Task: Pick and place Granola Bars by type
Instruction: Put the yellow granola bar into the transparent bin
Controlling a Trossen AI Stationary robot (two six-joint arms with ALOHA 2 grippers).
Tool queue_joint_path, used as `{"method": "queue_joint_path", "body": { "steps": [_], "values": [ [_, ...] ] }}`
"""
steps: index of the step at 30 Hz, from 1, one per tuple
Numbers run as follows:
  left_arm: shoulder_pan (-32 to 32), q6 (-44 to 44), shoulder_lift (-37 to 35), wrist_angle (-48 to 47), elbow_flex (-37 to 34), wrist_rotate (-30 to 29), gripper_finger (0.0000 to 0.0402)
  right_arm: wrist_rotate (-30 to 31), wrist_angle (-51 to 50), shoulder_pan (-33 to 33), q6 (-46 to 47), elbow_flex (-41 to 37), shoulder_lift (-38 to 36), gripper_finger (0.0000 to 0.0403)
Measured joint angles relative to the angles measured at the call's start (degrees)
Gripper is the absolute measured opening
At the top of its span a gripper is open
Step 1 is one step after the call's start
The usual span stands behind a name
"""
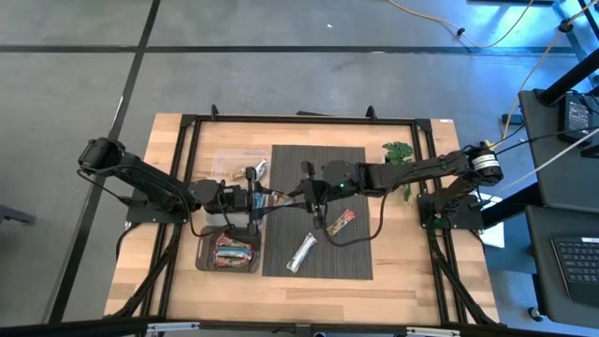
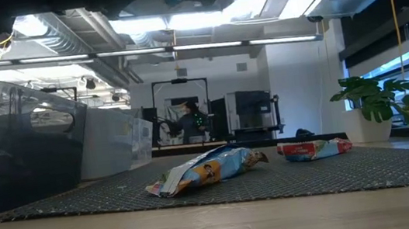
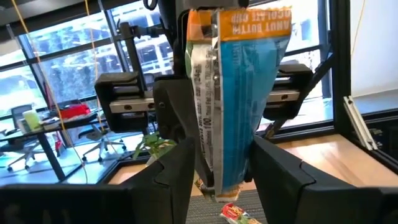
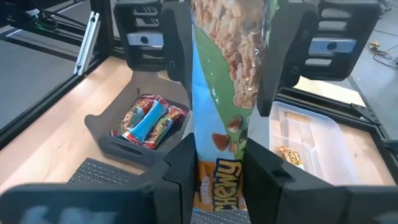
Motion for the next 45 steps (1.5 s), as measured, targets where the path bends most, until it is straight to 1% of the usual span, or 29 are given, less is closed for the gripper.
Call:
{"method": "queue_joint_path", "body": {
  "steps": [3,5,8,10,13,16,18,23,25,29,31,35,45],
  "values": [
    [0.01,-0.09,0.0,-0.07,0.0,0.75,0.0145,-0.04,0.0,0.02,0.0,0.0,0.0,0.0108],
    [0.06,-0.2,0.0,-0.03,0.0,2.62,0.0149,-0.18,0.01,0.04,-0.01,0.0,0.0,0.0108],
    [0.04,0.17,0.0,0.04,0.02,5.38,0.0161,-0.2,0.04,0.04,-0.02,0.0,0.0,0.0108],
    [0.04,1.03,0.0,0.04,0.02,6.01,0.0172,-0.2,0.1,0.04,-0.02,0.0,0.0,0.0108],
    [0.01,1.84,0.0,0.04,0.02,5.21,0.0189,-0.17,0.69,0.04,-0.02,0.0,0.0,0.0108],
    [0.02,1.26,0.0,0.03,0.02,2.59,0.0199,-0.17,1.54,0.04,-0.02,0.0,-0.02,0.0108],
    [0.02,-0.09,0.0,0.02,0.02,1.25,0.0201,-0.17,1.65,0.04,-0.02,0.0,0.05,0.0108],
    [0.01,-0.18,0.0,0.01,0.04,2.67,0.0198,-0.17,4.4,0.02,-0.1,0.07,1.84,0.0108],
    [0.0,-0.2,-0.01,0.04,0.04,2.66,0.0197,-0.16,3.86,0.02,-0.17,-0.04,2.23,0.0108],
    [0.02,-0.15,-0.02,-0.35,0.04,0.46,0.0196,-0.15,5.72,0.02,-0.22,0.0,2.69,0.0108],
    [0.0,-0.17,-0.02,-0.37,0.04,-0.77,0.0192,-0.04,5.82,0.01,-0.28,0.0,2.71,0.0108],
    [0.0,-0.26,-0.02,-0.03,0.04,-1.24,0.0171,0.08,6.28,-0.04,-0.24,0.0,2.71,0.0108],
    [-0.04,-0.4,-0.02,-0.02,0.04,-1.1,0.0085,0.37,6.08,-0.07,-0.46,0.0,2.71,0.0108]
  ]
}}
